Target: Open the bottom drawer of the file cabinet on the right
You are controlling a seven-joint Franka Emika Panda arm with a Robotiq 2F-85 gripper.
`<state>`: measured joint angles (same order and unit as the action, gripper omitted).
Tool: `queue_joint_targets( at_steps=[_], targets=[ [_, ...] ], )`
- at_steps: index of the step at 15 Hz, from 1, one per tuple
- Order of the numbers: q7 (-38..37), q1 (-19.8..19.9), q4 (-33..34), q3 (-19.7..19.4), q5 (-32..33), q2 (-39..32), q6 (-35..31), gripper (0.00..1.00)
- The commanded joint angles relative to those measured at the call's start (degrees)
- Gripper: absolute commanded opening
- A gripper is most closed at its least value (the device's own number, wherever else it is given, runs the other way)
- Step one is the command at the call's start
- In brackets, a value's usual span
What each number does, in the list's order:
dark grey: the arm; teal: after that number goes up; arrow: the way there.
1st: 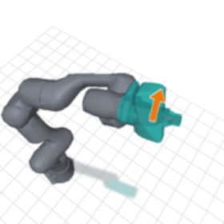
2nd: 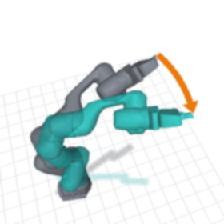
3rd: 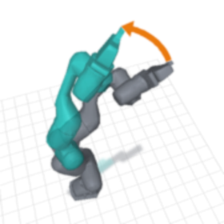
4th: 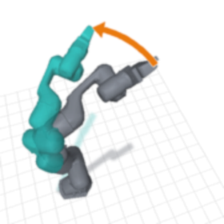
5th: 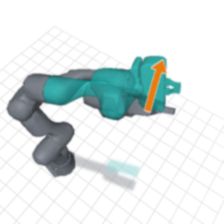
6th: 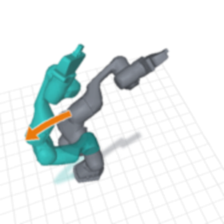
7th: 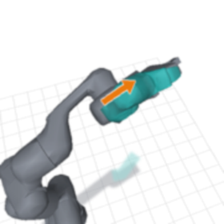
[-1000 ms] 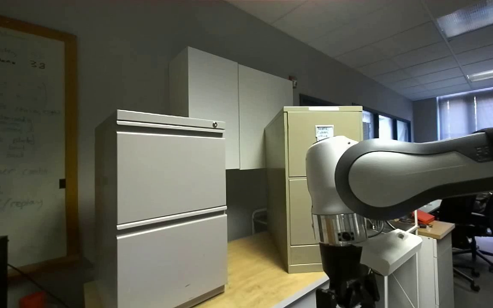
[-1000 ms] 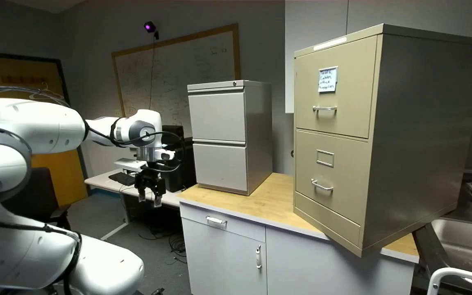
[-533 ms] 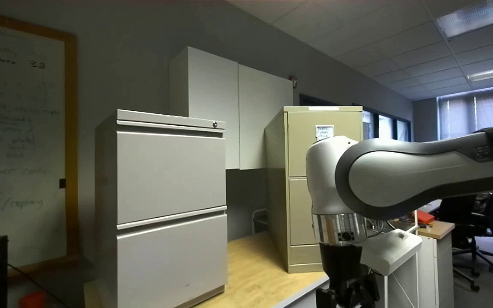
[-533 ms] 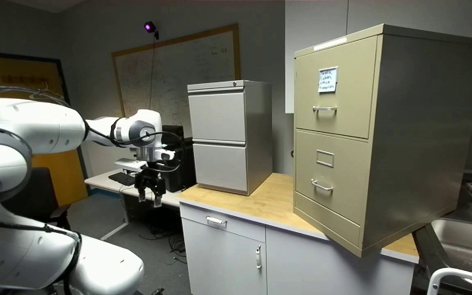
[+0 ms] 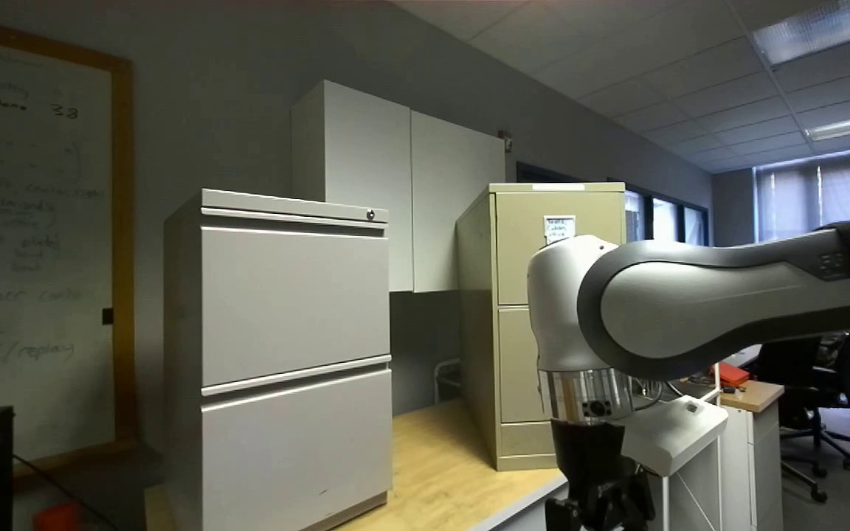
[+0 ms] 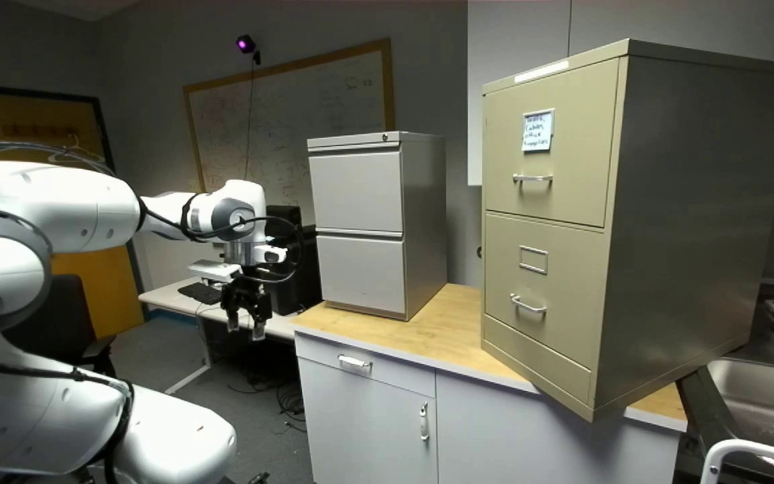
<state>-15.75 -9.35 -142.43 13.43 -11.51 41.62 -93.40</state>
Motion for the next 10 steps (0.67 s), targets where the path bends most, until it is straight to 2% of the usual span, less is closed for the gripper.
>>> queue_joint_targets(
  at_steps=[1,6,10],
  targets=[
    [-0.43,1.40,0.54,0.22,0.68,-0.66,-0.24,1.00],
    [0.27,6.08,1.59,-2.56,4.25,-2.66,-5.27,1.00],
    [-0.13,10.11,4.27,-6.23,5.88,-6.39,-14.78,1.00]
  ],
)
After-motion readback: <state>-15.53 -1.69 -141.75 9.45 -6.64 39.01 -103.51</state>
